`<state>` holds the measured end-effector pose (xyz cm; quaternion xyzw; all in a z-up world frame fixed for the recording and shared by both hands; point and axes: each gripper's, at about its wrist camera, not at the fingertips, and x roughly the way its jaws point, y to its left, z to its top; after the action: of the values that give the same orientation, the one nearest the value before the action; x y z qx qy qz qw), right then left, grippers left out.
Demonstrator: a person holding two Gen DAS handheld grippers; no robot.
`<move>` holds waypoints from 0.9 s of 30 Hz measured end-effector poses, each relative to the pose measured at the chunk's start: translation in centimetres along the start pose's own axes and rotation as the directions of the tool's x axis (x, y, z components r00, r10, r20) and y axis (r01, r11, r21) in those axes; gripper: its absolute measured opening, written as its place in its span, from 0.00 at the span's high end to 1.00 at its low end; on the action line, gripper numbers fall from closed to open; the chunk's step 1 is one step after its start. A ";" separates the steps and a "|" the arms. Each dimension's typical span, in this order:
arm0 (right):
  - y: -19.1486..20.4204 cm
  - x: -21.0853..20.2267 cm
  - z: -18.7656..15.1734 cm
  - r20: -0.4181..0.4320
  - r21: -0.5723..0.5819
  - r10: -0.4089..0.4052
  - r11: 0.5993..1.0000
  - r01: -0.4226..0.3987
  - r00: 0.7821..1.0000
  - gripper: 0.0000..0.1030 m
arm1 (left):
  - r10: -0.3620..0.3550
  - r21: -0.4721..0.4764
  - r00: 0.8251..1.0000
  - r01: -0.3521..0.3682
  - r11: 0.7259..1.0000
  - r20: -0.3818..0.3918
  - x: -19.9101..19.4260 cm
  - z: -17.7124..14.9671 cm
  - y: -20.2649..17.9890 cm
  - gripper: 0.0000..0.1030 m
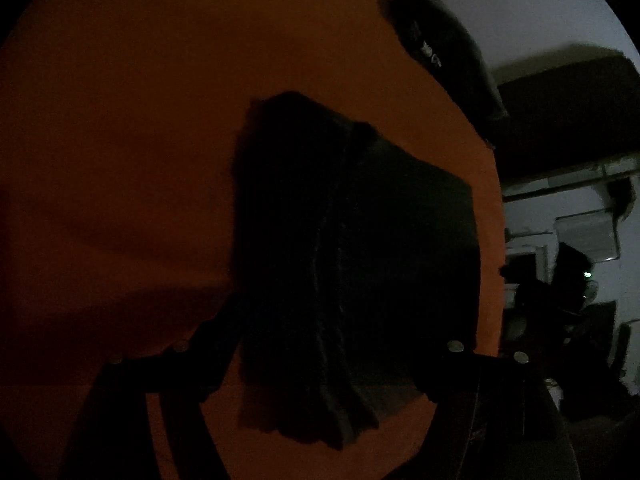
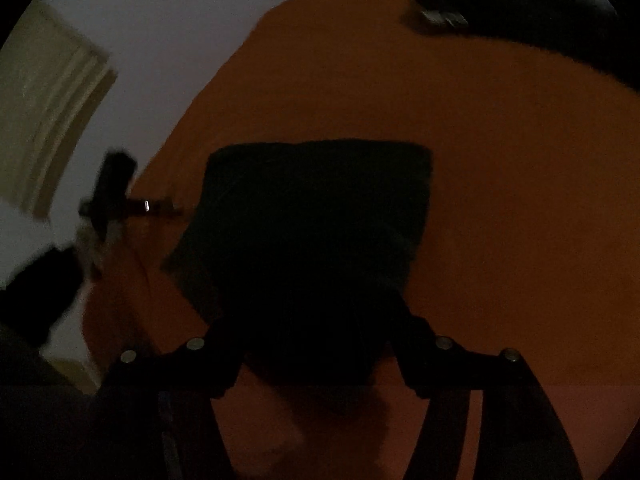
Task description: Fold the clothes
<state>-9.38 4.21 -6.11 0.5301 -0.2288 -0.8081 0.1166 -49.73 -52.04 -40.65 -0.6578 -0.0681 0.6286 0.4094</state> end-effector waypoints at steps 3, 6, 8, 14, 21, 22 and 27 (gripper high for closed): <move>-3.3 2.3 0.7 0.026 0.111 0.056 0.992 -0.059 0.998 0.39 | 0.017 0.008 1.000 -0.017 1.000 0.008 1.0 0.8 1.0 0.28; -5.3 4.0 1.4 0.061 0.195 0.131 0.971 -0.140 0.990 0.39 | -0.031 -0.009 0.999 0.032 0.999 0.030 1.3 2.2 2.0 0.28; -5.9 5.4 1.6 0.052 0.224 0.184 0.956 -0.191 0.982 0.39 | -0.057 -0.026 0.997 0.058 0.998 0.044 1.1 2.9 2.8 0.28; -7.2 7.6 1.3 0.022 0.274 0.287 0.920 -0.282 0.958 0.39 | -0.124 -0.088 0.989 0.131 0.988 0.078 -0.9 2.9 5.4 0.28; -7.2 8.0 1.6 0.047 0.292 0.342 0.894 -0.340 0.939 0.39 | -0.161 -0.149 0.980 0.177 0.973 0.118 -2.2 2.8 8.2 0.28; -6.8 8.2 1.8 0.046 0.287 0.342 0.896 -0.340 0.939 0.39 | -0.139 -0.135 0.983 0.155 0.979 0.120 -2.6 2.1 8.0 0.28; -5.7 7.9 1.8 0.066 0.208 0.315 0.924 -0.322 0.947 0.62 | -0.008 -0.075 0.986 0.021 0.997 0.166 -5.8 0.1 7.4 0.71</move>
<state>-13.95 6.13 -14.69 0.4826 -0.4000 -0.7570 0.1846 -54.15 -60.36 -40.74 -0.6180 -0.1306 0.6750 0.3813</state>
